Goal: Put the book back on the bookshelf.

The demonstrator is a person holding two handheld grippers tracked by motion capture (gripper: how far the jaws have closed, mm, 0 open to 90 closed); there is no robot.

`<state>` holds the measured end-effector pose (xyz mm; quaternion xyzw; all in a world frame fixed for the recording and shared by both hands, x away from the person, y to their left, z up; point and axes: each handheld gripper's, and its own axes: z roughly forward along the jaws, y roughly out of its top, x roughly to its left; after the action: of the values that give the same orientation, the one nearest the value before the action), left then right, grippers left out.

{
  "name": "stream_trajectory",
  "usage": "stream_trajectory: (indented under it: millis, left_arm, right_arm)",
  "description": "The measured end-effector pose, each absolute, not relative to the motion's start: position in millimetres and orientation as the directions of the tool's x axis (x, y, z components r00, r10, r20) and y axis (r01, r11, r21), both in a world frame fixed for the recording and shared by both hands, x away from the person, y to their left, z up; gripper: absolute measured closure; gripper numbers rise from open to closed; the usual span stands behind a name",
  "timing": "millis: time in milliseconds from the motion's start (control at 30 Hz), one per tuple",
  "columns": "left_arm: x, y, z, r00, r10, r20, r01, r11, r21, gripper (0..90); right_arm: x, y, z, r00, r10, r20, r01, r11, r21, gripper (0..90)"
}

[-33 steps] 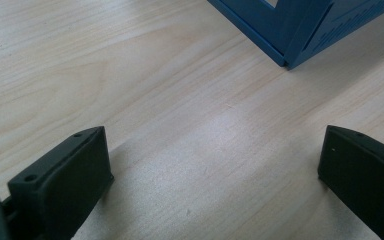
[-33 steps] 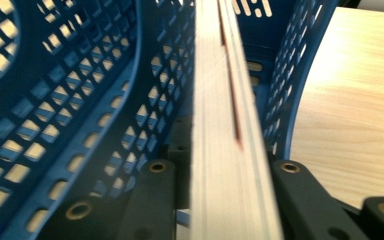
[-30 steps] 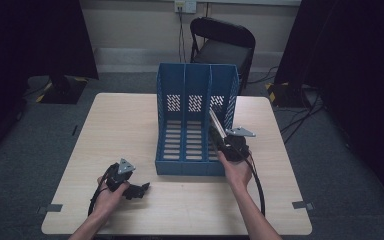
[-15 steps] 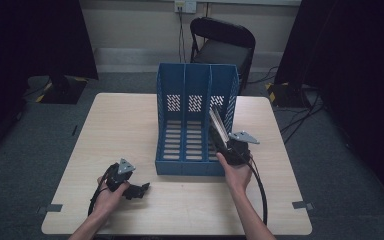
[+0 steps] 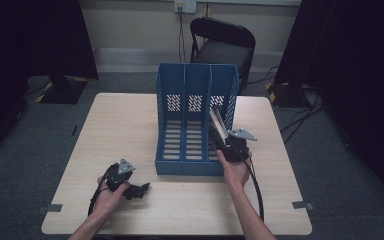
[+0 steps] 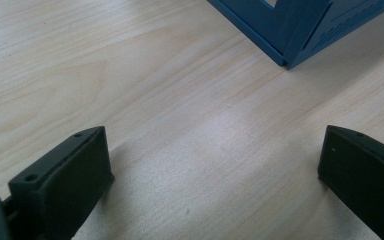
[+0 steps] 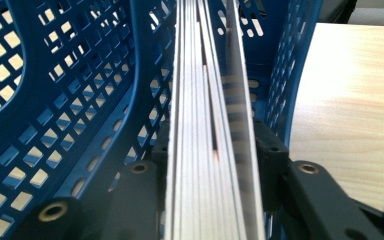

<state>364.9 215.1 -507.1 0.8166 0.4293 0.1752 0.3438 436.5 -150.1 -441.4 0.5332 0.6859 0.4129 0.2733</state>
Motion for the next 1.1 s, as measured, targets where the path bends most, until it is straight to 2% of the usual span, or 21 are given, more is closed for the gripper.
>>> stream_trajectory:
  millis: [167, 233, 367, 533, 867, 1100]
  left_arm:
    - [364.8, 215.1, -507.1, 0.569, 0.822, -0.009, 0.581, -0.395, 0.712, 0.0]
    - [364.8, 215.0, -507.1, 0.569, 0.822, -0.009, 0.581, -0.394, 0.712, 0.0]
    - [365.0, 215.2, -507.1, 0.571, 0.821, -0.008, 0.58, -0.397, 0.712, 0.0]
    - [365.2, 215.2, -507.0, 0.573, 0.819, -0.006, 0.578, -0.399, 0.712, 0.0]
    - [366.2, 214.8, -506.9, 0.577, 0.817, -0.004, 0.576, -0.403, 0.711, 0.0]
    - [366.2, 214.5, -507.0, 0.576, 0.817, -0.006, 0.578, -0.402, 0.71, 0.0]
  right_arm:
    - [436.0, -147.1, -441.4, -0.28, 0.96, 0.029, 0.521, 0.127, 0.844, 75.0]
    - [435.9, -147.4, -441.1, -0.271, 0.962, 0.021, 0.519, 0.127, 0.845, 76.1]
    - [433.6, -147.9, -442.1, -0.228, 0.973, 0.03, 0.515, 0.094, 0.852, 76.6]
    - [426.5, -142.2, -441.9, -0.171, 0.985, -0.016, 0.495, 0.1, 0.863, 76.7]
    - [418.4, -137.9, -440.5, -0.079, 0.997, -0.009, 0.477, 0.046, 0.878, 76.7]
    - [416.4, -139.8, -442.9, -0.078, 0.997, 0.026, 0.482, 0.015, 0.876, 75.6]
